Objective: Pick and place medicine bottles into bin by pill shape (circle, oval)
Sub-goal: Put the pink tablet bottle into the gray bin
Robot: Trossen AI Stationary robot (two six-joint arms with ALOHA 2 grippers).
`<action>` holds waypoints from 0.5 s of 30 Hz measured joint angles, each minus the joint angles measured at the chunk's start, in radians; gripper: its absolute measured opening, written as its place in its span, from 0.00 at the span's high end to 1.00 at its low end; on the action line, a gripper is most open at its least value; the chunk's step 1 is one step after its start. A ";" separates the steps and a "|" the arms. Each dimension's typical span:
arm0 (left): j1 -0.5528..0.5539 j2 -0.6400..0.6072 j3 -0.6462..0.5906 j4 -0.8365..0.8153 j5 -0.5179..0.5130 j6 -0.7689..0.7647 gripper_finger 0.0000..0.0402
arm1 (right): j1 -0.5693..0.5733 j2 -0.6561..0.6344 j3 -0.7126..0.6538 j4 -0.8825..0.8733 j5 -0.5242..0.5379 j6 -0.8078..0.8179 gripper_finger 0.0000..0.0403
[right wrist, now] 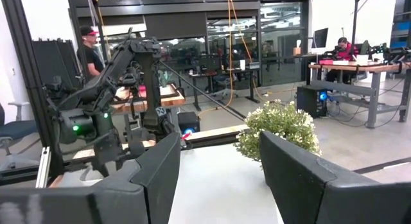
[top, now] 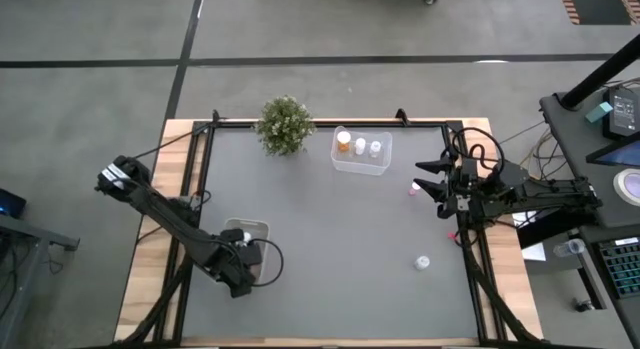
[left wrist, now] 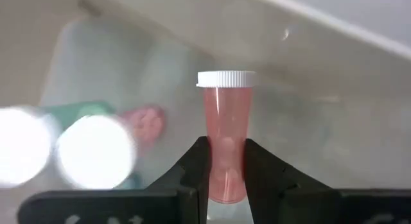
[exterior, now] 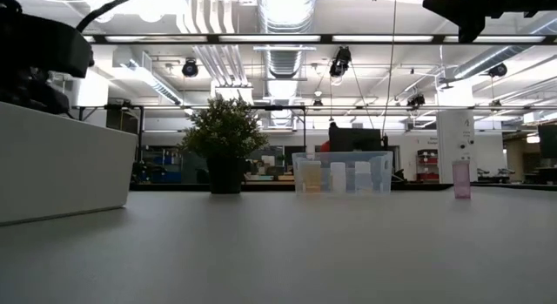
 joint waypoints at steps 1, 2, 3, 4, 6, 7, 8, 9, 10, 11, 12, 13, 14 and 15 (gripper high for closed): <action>0.000 -0.011 0.001 -0.013 0.000 -0.001 0.87 | 0.000 0.000 0.000 0.000 0.000 0.000 0.49; 0.000 -0.024 0.002 -0.010 0.000 0.000 0.87 | 0.000 0.000 0.000 0.000 0.000 0.001 0.49; 0.000 -0.038 0.003 -0.005 0.001 0.000 0.87 | 0.000 0.000 0.000 0.000 0.000 0.001 0.49; 0.000 -0.055 0.003 -0.006 0.001 0.000 0.87 | 0.000 0.000 0.000 0.000 0.000 0.001 0.49; -0.001 -0.087 0.003 -0.007 0.002 0.001 0.87 | 0.000 0.000 0.000 0.000 0.000 0.001 0.49; -0.002 -0.106 0.003 -0.007 0.002 0.012 0.87 | 0.000 0.000 0.000 0.000 0.000 0.001 0.49; -0.002 -0.123 0.004 -0.008 0.002 0.022 0.87 | 0.000 0.000 0.000 0.000 0.000 0.002 0.49; -0.002 -0.142 0.007 -0.008 0.002 0.039 0.87 | 0.000 0.000 0.000 0.001 0.000 0.001 0.49; -0.002 -0.163 0.008 -0.007 0.000 0.048 0.87 | 0.000 0.001 0.000 0.004 0.000 0.001 0.49; -0.002 -0.184 0.008 -0.007 -0.010 0.061 0.87 | 0.000 0.007 0.000 0.011 0.000 0.002 0.49; -0.002 -0.203 0.008 -0.007 -0.021 0.070 0.87 | 0.000 0.013 0.000 0.021 0.000 0.002 0.49; -0.002 -0.222 0.008 -0.007 -0.041 0.078 0.87 | 0.000 0.021 0.000 0.030 0.000 0.004 0.49; -0.002 -0.240 0.008 -0.006 -0.063 0.093 0.87 | 0.000 0.033 0.000 0.044 0.000 0.008 0.49; -0.002 -0.260 0.008 -0.006 -0.083 0.102 0.87 | 0.000 0.049 0.000 0.064 0.000 0.008 0.49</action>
